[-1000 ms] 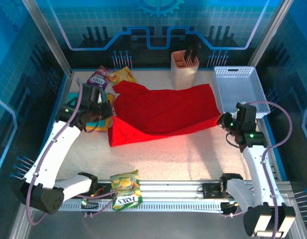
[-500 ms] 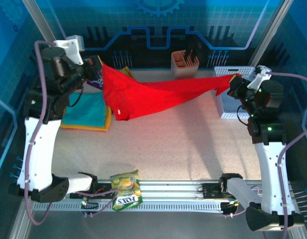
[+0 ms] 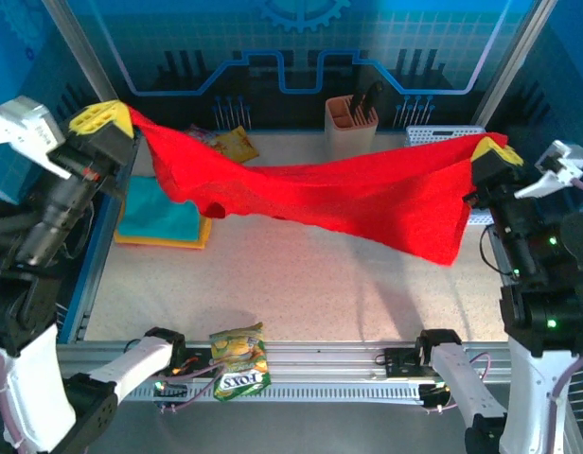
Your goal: Fold and stack the t-shirts
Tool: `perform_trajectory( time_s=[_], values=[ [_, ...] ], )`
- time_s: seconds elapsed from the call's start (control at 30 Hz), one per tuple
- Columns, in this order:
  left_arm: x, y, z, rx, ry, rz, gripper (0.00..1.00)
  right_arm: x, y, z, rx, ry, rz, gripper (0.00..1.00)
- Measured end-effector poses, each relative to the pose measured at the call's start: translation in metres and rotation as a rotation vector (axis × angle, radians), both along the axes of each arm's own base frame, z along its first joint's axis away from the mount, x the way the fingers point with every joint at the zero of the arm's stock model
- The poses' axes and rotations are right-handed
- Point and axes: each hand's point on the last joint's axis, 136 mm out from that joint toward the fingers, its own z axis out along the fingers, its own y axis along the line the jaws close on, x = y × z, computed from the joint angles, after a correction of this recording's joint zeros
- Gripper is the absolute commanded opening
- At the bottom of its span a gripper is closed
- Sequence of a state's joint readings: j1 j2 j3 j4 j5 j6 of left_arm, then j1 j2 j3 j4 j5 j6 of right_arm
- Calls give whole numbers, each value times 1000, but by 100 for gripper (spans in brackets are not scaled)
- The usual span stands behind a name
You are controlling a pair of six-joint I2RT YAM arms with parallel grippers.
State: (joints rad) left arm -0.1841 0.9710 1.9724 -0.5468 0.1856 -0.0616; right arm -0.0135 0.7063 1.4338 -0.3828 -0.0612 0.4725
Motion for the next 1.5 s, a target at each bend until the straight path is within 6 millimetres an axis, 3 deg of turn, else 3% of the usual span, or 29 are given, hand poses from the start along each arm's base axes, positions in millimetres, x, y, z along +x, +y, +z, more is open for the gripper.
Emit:
perform_trajectory(
  time_s=[0.17, 0.37, 0.47, 0.6, 0.7, 0.8, 0.93, 1.03, 1.13, 1.23, 1.3, 1.5],
  values=[
    [-18, -4, 21, 24, -119, -25, 0, -26, -1, 18, -2, -71, -7, 0],
    [-6, -7, 41, 33, -192, -21, 0, -18, -4, 15, 33, -45, -14, 0],
    [23, -10, 47, 39, -197, 0, 0, 0, -6, 10, 56, -2, -19, 0],
    [95, -14, 32, 53, -113, 51, 0, 42, -10, -11, 100, 135, -34, 0],
    [163, -15, -14, 71, 27, 88, 0, 80, -11, -51, 132, 311, -42, 0],
    [224, -10, -100, 72, 234, 112, 0, 114, -9, -113, 160, 498, -40, 0],
    [287, 0, -209, 41, 494, 131, 0, 139, -2, -226, 198, 780, -24, 0],
    [324, 3, -262, 20, 608, 139, 0, 151, 4, -293, 215, 942, -10, 0],
    [357, 4, -310, 7, 695, 137, 0, 169, 12, -344, 245, 1048, 28, 0],
    [377, 4, -351, -6, 771, 135, 0, 186, 19, -382, 286, 1116, 63, 0],
    [384, 4, -367, -11, 802, 135, 0, 197, 21, -396, 300, 1130, 79, 0],
    [389, 4, -363, -32, 774, 131, 0, 223, 21, -416, 328, 1130, 113, 0]
  ],
)
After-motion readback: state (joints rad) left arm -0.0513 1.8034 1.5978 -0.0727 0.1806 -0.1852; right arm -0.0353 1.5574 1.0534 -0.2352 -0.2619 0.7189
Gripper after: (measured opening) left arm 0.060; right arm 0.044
